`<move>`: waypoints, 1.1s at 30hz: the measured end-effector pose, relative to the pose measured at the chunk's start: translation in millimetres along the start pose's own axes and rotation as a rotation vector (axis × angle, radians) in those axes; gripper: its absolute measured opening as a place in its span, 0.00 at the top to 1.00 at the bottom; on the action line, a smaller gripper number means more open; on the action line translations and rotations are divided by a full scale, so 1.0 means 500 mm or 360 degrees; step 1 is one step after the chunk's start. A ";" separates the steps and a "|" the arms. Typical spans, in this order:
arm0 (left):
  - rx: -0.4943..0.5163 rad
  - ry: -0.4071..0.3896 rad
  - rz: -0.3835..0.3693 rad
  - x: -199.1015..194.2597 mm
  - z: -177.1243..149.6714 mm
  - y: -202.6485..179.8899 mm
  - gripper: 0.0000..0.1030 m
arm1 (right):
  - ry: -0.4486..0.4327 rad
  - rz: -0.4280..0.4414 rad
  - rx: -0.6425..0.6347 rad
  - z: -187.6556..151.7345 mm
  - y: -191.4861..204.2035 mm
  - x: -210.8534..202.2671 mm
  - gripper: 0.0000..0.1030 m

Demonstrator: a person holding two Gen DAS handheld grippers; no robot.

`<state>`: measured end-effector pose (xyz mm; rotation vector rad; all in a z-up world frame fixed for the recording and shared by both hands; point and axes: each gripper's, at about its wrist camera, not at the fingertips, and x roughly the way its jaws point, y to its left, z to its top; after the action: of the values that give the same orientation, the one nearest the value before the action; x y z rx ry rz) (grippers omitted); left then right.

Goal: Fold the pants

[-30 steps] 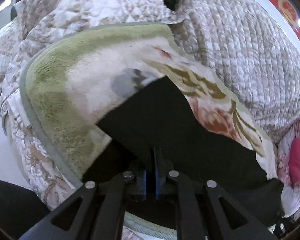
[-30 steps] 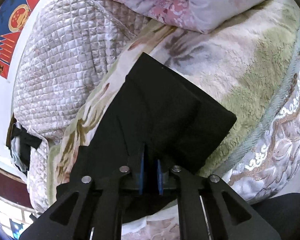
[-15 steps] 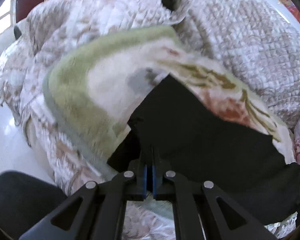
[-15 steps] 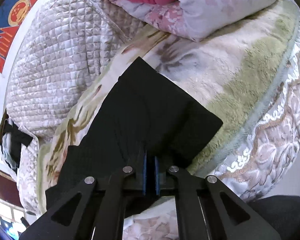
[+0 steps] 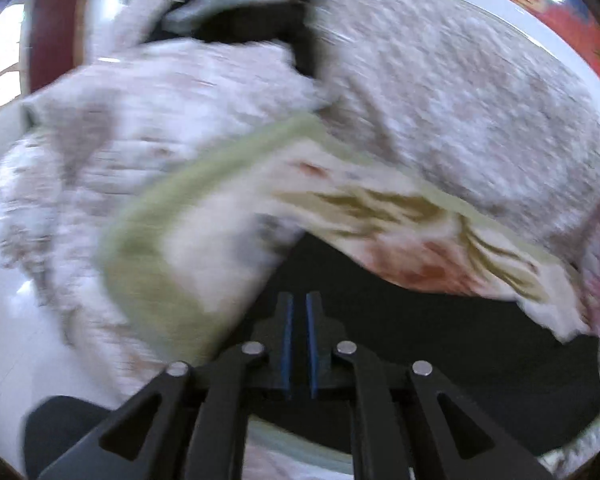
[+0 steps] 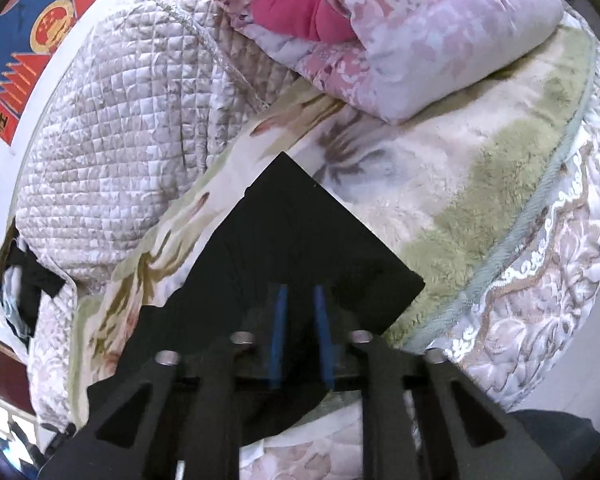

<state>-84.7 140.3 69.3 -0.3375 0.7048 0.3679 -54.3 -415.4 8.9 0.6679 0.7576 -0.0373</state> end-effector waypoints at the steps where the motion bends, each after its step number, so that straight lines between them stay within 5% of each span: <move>1: 0.0033 0.0045 -0.0076 0.012 -0.003 -0.023 0.91 | 0.0004 -0.0006 0.0002 -0.001 -0.001 0.000 1.00; 8: 0.0282 0.0206 -0.0361 0.058 -0.031 -0.166 0.91 | -0.0035 -0.0025 0.0033 0.012 -0.026 -0.039 1.00; 9: 0.0311 0.0221 -0.0385 0.062 -0.032 -0.185 0.91 | -0.0032 -0.0045 0.0043 0.014 -0.027 -0.038 0.92; 10: 0.0335 0.0238 -0.0413 0.065 -0.034 -0.201 0.91 | -0.0039 -0.0064 0.0059 0.017 -0.029 -0.036 0.72; 12: 0.0397 0.0270 -0.0474 0.072 -0.041 -0.231 0.90 | -0.0064 -0.0066 0.0073 0.023 -0.033 -0.031 0.58; 21: 0.0556 0.0321 -0.0572 0.085 -0.083 -0.289 0.90 | -0.0025 0.0071 0.0157 0.036 -0.053 0.009 0.59; 25: 0.0571 0.0342 -0.0577 0.091 -0.093 -0.292 0.90 | 0.0008 0.0052 0.0093 0.041 -0.043 0.028 0.89; 30: 0.0567 0.0303 -0.0594 0.084 -0.087 -0.289 0.90 | -0.0123 0.0049 0.0091 0.040 -0.044 -0.025 0.93; 33: 0.0554 0.0300 -0.0583 0.088 -0.084 -0.286 0.80 | -0.0058 -0.0126 0.0096 0.034 -0.065 -0.018 0.93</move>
<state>-15.1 5.9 34.4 -0.1650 0.8576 -0.1373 -58.7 -452.8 6.0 0.6925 0.7499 -0.1445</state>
